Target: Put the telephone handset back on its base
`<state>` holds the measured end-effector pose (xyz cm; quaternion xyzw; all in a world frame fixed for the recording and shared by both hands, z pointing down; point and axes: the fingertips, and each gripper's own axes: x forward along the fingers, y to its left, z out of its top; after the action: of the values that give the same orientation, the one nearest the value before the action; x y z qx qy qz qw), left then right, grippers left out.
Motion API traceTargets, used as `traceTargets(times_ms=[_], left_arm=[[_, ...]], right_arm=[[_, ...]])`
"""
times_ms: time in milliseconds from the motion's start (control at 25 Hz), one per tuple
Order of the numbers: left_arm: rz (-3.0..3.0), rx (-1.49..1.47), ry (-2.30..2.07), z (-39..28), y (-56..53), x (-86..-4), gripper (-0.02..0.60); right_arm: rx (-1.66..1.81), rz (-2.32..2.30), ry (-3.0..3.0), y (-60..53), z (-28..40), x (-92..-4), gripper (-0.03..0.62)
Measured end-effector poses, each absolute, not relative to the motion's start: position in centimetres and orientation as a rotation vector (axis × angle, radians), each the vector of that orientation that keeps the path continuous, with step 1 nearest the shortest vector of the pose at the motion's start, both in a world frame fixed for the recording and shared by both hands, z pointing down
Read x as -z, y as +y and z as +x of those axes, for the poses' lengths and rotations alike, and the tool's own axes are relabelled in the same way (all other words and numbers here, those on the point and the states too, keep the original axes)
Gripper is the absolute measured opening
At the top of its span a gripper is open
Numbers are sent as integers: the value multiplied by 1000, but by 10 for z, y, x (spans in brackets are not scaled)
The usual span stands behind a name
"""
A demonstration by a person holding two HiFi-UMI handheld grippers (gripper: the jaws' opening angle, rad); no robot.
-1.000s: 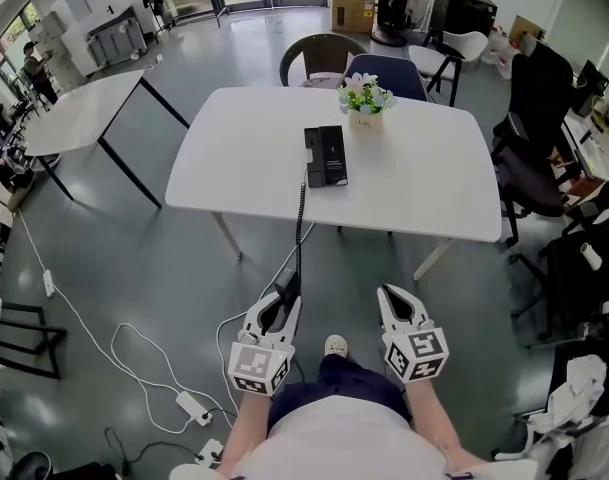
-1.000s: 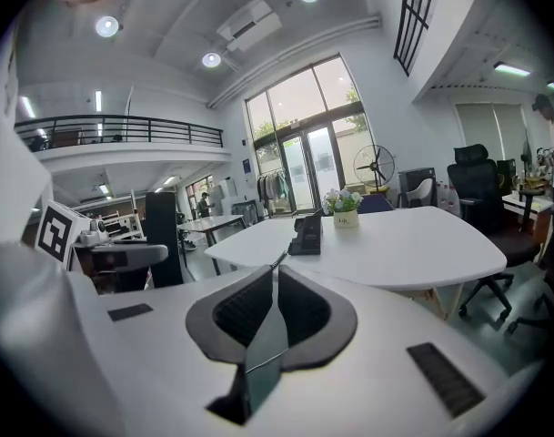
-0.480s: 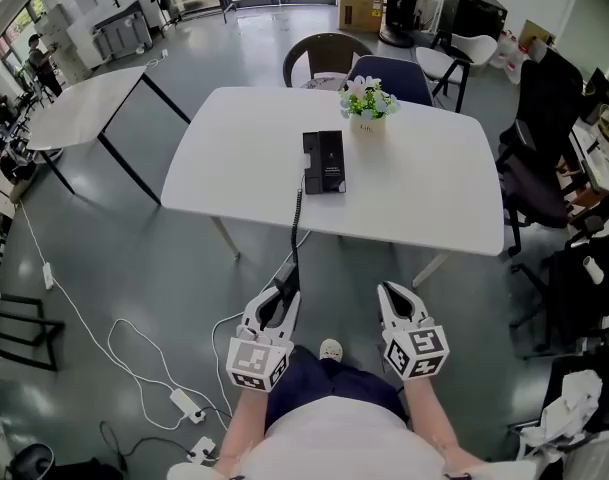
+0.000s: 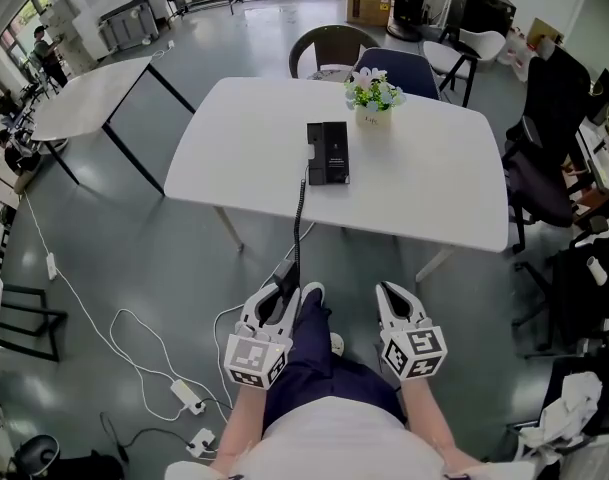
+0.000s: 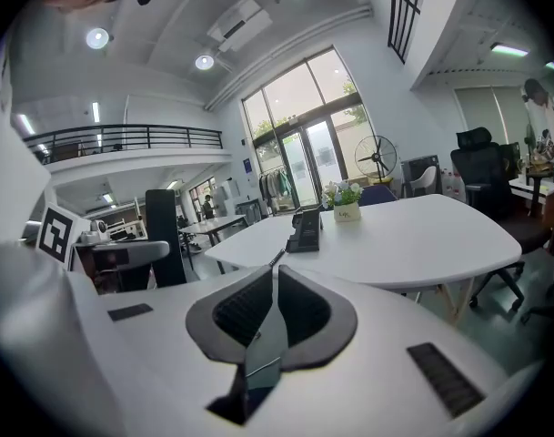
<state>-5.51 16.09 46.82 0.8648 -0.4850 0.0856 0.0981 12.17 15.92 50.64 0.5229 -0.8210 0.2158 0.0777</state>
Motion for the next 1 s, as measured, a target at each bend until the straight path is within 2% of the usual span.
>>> traceTargets(times_ms=[480, 1000], left_arm=[[2541, -244, -1424, -53, 137, -469, 84], [2516, -224, -1401, -56, 58, -471, 84]], right_arm=[[-653, 1550, -2466, 131, 118, -503, 43], [-647, 1556, -2444, 48, 115, -499, 43]])
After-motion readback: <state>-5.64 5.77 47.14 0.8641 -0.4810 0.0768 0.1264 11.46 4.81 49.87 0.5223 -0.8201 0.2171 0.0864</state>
